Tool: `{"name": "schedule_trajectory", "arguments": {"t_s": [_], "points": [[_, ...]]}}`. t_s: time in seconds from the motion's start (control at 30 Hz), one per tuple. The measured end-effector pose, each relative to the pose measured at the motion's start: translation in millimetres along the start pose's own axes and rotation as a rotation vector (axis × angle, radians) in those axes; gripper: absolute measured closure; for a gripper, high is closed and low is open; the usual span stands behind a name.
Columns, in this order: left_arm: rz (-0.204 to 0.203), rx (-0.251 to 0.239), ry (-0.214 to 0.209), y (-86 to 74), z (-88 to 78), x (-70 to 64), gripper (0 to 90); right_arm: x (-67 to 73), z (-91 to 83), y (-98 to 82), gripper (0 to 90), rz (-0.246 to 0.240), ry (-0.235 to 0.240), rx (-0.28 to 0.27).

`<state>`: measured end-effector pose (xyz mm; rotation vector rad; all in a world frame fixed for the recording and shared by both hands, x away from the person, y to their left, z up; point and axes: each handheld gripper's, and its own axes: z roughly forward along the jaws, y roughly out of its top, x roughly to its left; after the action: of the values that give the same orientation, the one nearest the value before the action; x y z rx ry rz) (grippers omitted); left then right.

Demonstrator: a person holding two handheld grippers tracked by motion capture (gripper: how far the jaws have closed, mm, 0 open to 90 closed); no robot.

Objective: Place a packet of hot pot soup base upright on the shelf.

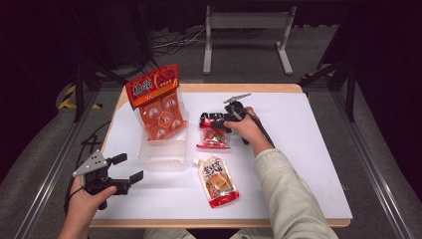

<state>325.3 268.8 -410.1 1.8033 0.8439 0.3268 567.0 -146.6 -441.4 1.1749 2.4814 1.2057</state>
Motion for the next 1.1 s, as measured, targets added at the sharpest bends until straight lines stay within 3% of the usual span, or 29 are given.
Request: {"name": "schedule_trajectory", "arguments": {"t_s": [0.1, 0.17, 0.23, 0.3, 0.4, 0.5, 0.6, 0.67, 0.77, 0.87, 1.1], "points": [[-0.003, 0.001, 0.001, -0.2, 0.4, -0.4, 7.3, 0.4, -0.9, 0.2, 40.2, -0.009, -0.009, 0.008], [-0.003, 0.0, 0.002, -0.2, 0.3, -0.6, 7.3, 2.7, -2.0, -0.4, 51.1, -0.062, -0.021, 0.023], [-0.003, 0.0, 0.003, -0.1, 0.2, -0.8, 7.3, 5.5, -3.5, -1.3, 64.4, -0.138, -0.07, 0.036], [0.0, 0.0, 0.003, -0.1, 0.2, -1.0, 7.3, 6.0, -4.1, -2.7, 68.5, -0.152, -0.082, 0.035], [-0.001, -0.001, 0.004, -0.1, 0.2, -0.9, 7.3, 6.8, -6.2, -2.3, 83.4, -0.171, -0.077, 0.058], [-0.001, 0.002, 0.005, -0.4, 0.3, -0.7, 7.4, 10.4, -8.2, -1.3, 86.8, -0.196, -0.083, 0.084], [-0.001, 0.002, 0.006, -0.4, -0.2, -0.5, 7.3, 11.5, -10.4, -1.1, 87.5, -0.186, -0.081, 0.091], [0.0, 0.0, 0.009, -0.3, -0.6, -0.3, 7.4, 11.1, -19.3, -0.5, 88.1, -0.162, -0.062, 0.051], [-0.001, 0.003, 0.008, -0.2, -0.9, -0.3, 7.5, 13.3, -28.1, 1.6, 88.1, -0.165, -0.049, 0.032], [0.001, 0.001, 0.013, 0.0, -1.2, 0.3, 7.5, 18.6, -43.5, 6.9, 88.2, -0.166, -0.013, -0.024], [0.0, 0.002, 0.017, 0.4, -1.7, -0.6, 7.5, 42.0, -72.8, 17.2, 88.8, -0.229, 0.042, -0.085]]}}
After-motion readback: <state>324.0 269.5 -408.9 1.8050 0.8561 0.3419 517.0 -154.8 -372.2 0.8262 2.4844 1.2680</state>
